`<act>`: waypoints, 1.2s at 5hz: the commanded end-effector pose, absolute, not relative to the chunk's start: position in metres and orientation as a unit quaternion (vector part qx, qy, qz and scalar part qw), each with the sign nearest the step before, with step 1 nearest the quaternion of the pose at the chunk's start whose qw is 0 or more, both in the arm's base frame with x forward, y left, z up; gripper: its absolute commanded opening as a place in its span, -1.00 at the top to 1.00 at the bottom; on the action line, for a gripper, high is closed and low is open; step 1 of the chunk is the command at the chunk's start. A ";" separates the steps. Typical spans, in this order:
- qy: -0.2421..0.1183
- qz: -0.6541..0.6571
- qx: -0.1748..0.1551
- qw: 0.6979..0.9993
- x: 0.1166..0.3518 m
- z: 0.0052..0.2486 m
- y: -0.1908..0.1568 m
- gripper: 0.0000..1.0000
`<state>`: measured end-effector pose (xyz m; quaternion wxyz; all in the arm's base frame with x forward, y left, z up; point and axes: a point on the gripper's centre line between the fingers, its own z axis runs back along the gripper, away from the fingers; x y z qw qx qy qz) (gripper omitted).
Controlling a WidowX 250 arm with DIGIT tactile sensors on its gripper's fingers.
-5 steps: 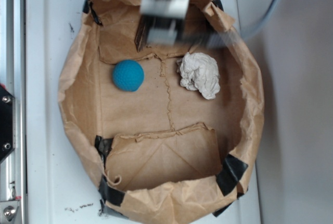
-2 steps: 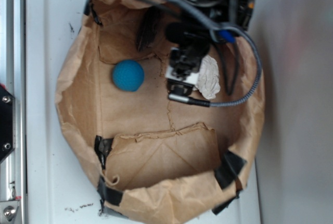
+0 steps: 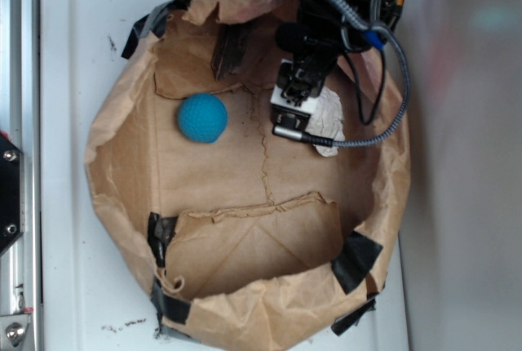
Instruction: Grab the white paper.
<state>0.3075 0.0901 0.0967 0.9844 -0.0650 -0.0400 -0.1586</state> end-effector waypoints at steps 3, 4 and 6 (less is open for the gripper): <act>-0.111 -0.211 -0.085 0.967 0.279 0.140 0.057 -1.00; -0.128 -0.251 -0.085 0.956 0.267 0.143 0.040 -1.00; -0.131 -0.242 -0.046 0.960 0.308 0.093 0.028 -1.00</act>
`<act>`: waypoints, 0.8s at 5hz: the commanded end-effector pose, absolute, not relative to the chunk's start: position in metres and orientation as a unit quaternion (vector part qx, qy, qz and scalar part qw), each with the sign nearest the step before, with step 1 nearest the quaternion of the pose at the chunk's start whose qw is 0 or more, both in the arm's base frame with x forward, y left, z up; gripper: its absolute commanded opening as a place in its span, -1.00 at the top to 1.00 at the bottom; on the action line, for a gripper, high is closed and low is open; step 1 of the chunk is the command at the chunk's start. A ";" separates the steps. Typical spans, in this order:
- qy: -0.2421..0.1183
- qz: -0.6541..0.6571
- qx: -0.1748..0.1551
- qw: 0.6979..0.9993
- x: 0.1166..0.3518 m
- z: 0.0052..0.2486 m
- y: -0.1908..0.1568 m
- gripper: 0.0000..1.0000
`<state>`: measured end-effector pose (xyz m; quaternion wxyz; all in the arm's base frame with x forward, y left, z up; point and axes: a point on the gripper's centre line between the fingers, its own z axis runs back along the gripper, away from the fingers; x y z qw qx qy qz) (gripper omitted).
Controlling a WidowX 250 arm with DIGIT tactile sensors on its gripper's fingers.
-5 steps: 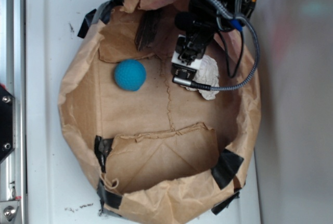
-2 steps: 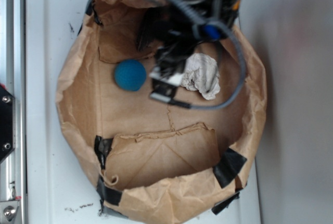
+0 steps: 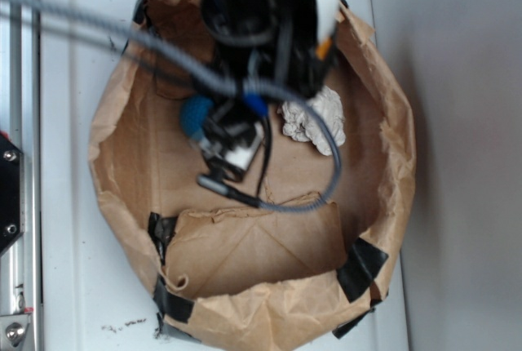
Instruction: Grab the white paper.
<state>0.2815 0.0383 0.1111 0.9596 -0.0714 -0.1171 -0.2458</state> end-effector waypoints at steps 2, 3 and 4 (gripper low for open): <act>-0.111 -0.205 -0.032 0.972 0.347 0.075 0.050 -1.00; -0.093 -0.197 -0.028 0.975 0.355 0.068 0.059 -1.00; -0.088 -0.197 -0.001 0.977 0.360 0.057 0.059 -1.00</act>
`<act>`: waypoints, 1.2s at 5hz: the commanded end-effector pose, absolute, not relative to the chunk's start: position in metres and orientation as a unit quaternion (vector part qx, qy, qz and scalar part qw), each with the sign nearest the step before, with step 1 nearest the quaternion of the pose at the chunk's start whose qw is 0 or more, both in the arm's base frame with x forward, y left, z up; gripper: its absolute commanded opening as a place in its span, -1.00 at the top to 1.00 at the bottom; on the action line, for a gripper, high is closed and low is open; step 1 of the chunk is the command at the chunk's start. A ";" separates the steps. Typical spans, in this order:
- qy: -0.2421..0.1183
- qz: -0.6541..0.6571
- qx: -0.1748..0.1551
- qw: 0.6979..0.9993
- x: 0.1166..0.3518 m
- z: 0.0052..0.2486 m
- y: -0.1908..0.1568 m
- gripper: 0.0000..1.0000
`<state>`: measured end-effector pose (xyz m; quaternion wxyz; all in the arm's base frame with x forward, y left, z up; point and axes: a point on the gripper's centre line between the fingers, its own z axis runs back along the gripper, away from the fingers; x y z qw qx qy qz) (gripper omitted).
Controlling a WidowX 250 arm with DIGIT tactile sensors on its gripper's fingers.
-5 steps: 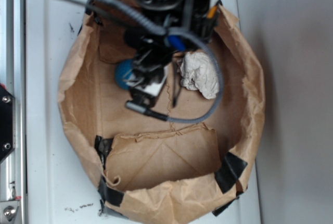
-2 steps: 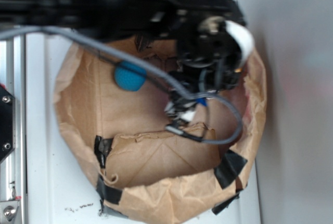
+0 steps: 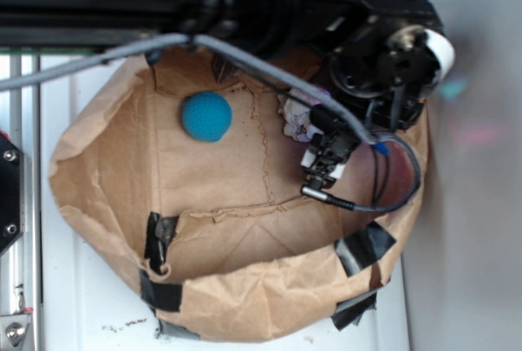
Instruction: Grab the white paper.
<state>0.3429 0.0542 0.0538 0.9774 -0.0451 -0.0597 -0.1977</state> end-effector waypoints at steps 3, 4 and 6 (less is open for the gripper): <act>-0.118 -0.202 -0.013 0.972 0.361 0.057 0.056 1.00; -0.135 -0.199 -0.033 0.970 0.359 0.063 0.055 1.00; -0.186 -0.230 -0.115 0.948 0.319 0.153 0.081 1.00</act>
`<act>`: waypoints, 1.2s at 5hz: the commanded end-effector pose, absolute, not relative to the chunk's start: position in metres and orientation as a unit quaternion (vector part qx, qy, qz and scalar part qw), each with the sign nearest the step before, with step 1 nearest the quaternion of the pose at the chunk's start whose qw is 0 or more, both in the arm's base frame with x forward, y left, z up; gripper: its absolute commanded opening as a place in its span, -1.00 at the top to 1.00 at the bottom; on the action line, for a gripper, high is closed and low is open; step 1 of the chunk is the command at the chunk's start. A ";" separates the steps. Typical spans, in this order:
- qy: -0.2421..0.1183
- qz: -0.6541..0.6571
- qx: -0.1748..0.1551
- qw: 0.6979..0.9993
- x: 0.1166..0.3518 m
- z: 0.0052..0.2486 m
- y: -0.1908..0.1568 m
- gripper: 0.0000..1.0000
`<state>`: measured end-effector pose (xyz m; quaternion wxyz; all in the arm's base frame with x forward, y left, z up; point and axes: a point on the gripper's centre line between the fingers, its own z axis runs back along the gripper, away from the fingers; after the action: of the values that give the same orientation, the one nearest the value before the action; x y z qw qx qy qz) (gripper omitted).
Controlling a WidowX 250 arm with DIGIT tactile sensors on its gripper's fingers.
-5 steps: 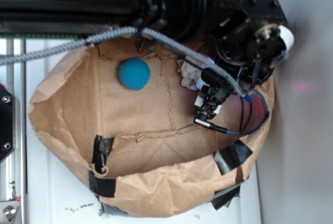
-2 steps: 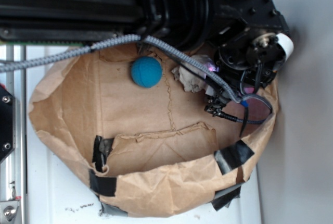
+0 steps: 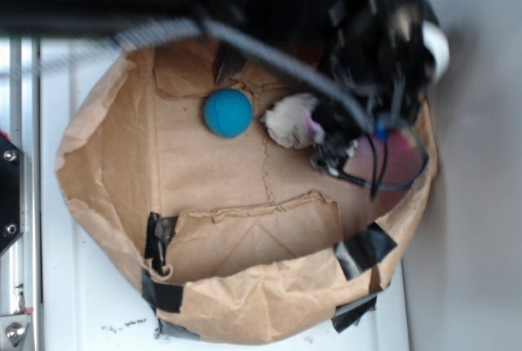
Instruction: Grab the white paper.
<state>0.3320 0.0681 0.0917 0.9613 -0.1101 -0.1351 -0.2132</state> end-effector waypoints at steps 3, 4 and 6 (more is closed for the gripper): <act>-0.199 -0.278 -0.126 0.931 0.290 0.171 0.082 -0.43; -0.175 -0.292 -0.122 0.932 0.296 0.149 0.077 -1.00; -0.145 -0.290 -0.084 0.942 0.306 0.099 0.066 -1.00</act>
<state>0.3041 0.0696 0.0966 0.9459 -0.0892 -0.1333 -0.2822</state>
